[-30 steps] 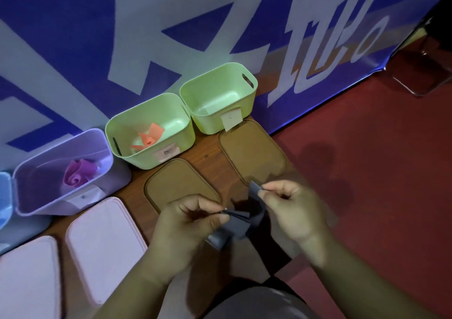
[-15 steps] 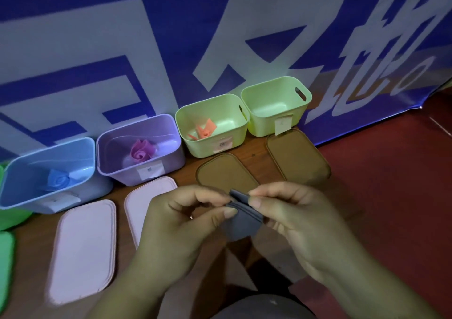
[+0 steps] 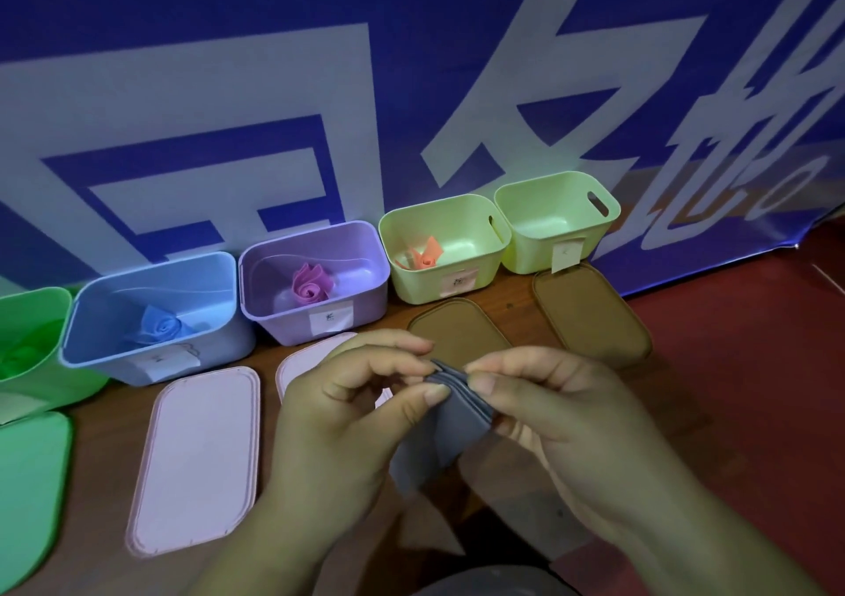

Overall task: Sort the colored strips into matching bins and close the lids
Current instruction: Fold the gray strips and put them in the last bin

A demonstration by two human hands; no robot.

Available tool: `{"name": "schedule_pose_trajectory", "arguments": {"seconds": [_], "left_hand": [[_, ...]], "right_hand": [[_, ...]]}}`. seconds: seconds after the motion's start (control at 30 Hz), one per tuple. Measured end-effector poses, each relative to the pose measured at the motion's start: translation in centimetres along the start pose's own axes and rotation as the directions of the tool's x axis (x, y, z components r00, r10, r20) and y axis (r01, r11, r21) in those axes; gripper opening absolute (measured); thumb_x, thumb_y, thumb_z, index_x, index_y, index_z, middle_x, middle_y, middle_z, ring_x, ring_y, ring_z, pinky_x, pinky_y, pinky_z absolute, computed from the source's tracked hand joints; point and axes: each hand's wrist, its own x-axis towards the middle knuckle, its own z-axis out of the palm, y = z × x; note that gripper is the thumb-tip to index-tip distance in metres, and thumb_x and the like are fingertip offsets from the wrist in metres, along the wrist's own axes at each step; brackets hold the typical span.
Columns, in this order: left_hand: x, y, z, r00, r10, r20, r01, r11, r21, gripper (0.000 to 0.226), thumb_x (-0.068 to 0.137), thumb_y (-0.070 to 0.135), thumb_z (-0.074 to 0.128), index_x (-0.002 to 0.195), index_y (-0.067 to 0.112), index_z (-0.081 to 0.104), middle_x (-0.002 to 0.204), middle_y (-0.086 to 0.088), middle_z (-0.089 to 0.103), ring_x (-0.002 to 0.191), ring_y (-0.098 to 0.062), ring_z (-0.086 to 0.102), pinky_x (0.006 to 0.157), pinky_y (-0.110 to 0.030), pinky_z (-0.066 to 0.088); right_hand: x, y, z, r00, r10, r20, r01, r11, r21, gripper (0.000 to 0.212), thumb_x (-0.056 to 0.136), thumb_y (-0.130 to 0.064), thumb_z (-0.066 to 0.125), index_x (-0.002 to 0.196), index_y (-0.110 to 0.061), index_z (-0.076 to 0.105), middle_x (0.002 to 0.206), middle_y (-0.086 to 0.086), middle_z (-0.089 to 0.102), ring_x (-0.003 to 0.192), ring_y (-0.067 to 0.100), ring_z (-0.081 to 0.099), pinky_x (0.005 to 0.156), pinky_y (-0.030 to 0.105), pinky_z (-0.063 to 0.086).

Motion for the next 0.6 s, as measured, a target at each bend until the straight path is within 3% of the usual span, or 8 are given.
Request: {"name": "schedule_pose_trajectory", "arguments": {"seconds": [0.1,0.23,0.33,0.43,0.6], "left_hand": [[-0.3,0.1,-0.6,0.999,-0.044,-0.009,0.043,0.997,-0.071,0.018,0.068,0.006,0.082,0.079,0.018,0.073,0.089,0.002,0.075,0.084,-0.013,0.070,0.077,-0.018,0.052],[-0.5,0.5,-1.4,0.995,-0.096,-0.037,0.092,0.990,-0.105,0.019,0.068,0.005,0.083,0.075,0.020,0.073,0.080,-0.001,0.074,0.075,-0.013,0.068,0.072,-0.018,0.053],[-0.5,0.6,-2.1,0.992,-0.109,-0.071,0.103,0.992,-0.074,0.021,0.067,0.008,0.080,0.077,0.025,0.074,0.081,0.003,0.075,0.077,-0.014,0.069,0.074,-0.020,0.054],[-0.6,0.8,-2.5,0.988,-0.119,-0.100,0.116,0.993,-0.038,0.019,0.067,0.014,0.078,0.078,0.030,0.074,0.082,0.005,0.075,0.079,-0.016,0.069,0.076,-0.026,0.055],[-0.7,1.3,-3.1,0.983,-0.150,-0.105,0.142,0.987,-0.077,0.018,0.068,0.017,0.077,0.078,0.031,0.074,0.081,0.004,0.075,0.081,-0.016,0.070,0.078,-0.027,0.055]], "right_hand": [[-0.3,-0.1,0.8,1.000,-0.007,0.018,0.008,0.999,-0.039,0.016,0.067,-0.025,0.074,0.082,-0.020,0.080,0.089,0.011,0.077,0.087,0.026,0.067,0.091,0.056,0.050],[-0.9,-0.5,1.4,0.995,-0.033,0.095,0.040,0.997,-0.067,0.012,0.078,-0.018,0.075,0.086,-0.026,0.080,0.091,0.003,0.078,0.086,0.012,0.070,0.078,0.031,0.050],[-1.4,-0.8,1.9,0.980,-0.132,0.149,0.153,0.979,-0.135,0.024,0.078,-0.007,0.079,0.089,-0.029,0.080,0.079,-0.006,0.075,0.073,0.001,0.066,0.070,0.017,0.050],[-1.6,-0.8,2.5,0.966,-0.207,0.157,0.237,0.950,-0.204,0.033,0.070,-0.009,0.083,0.093,-0.033,0.078,0.069,-0.010,0.070,0.064,-0.002,0.061,0.065,0.014,0.048],[-1.5,-0.7,3.4,0.944,-0.292,0.153,0.325,0.903,-0.281,0.037,0.074,-0.007,0.082,0.097,-0.035,0.076,0.078,-0.011,0.074,0.070,0.001,0.067,0.067,0.013,0.049]]}}
